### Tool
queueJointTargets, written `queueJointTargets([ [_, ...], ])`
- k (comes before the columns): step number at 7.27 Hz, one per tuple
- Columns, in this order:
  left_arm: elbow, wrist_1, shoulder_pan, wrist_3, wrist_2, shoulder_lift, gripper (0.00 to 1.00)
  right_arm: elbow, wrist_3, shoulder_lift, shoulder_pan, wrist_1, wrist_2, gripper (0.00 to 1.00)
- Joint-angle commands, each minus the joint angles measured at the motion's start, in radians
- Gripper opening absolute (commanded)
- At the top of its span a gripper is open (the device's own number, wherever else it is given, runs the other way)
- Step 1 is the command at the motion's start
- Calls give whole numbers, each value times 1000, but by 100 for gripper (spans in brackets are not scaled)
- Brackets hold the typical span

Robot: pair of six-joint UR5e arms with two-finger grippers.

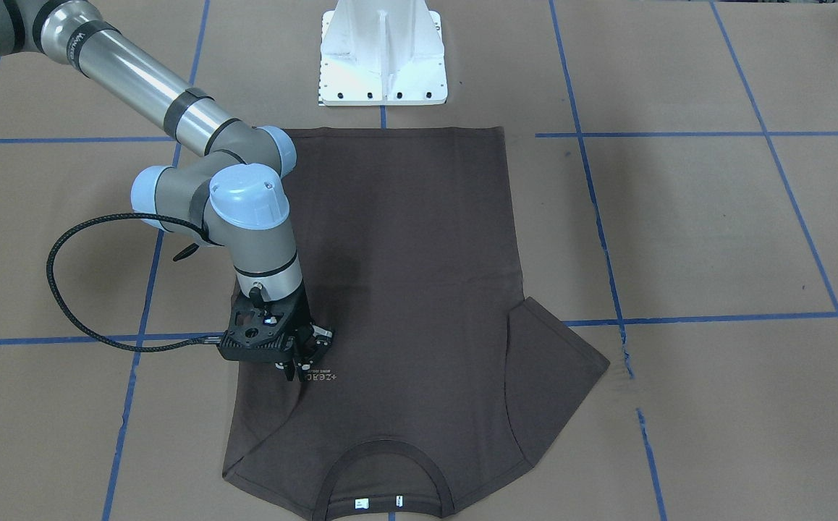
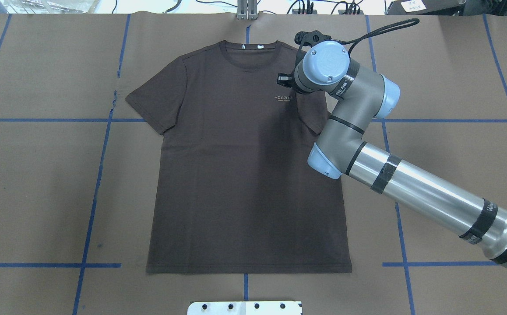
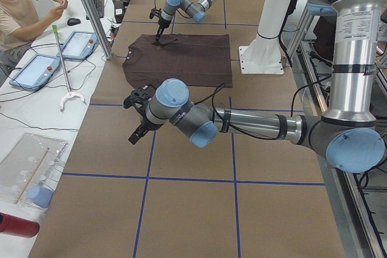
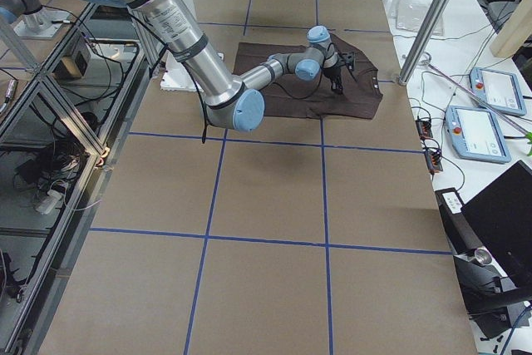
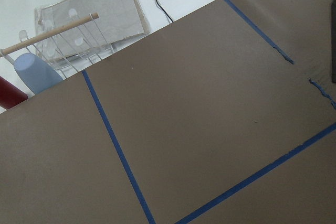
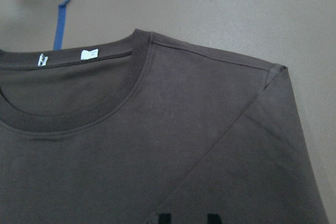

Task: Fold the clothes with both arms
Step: 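Fold that sleeve inward toward the shirt's center with the right gripper, then raise the right gripper away while the left arm moves toward the shirt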

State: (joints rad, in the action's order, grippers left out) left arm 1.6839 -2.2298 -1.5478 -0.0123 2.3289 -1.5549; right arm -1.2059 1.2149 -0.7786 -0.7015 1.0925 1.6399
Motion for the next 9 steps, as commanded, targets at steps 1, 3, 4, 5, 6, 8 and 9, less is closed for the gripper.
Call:
queueJointTargets([
  [1,-6,-42,2,-49,0,-20,100,-4,-55,19,-77,9,123,100],
  [3,4,-154,71,-183,-5,-45,100,-50,-232,-11,-232,74,343,100],
  [4,-18,-139,191,-296,-11,-123,100,-120,-320,-71,-315,117,419,100],
  [5,-45,-149,231,-474,-84,-148,100,-191,-456,-165,-408,142,531,100],
  [6,-47,-151,274,-611,-173,-180,98,-211,-585,-236,-511,144,617,100],
  [8,-91,-139,421,-847,-277,-262,80,-210,-830,-356,-642,142,684,100],
  [9,-142,-137,534,-977,-418,-315,71,-219,-839,-382,-665,139,690,100],
])
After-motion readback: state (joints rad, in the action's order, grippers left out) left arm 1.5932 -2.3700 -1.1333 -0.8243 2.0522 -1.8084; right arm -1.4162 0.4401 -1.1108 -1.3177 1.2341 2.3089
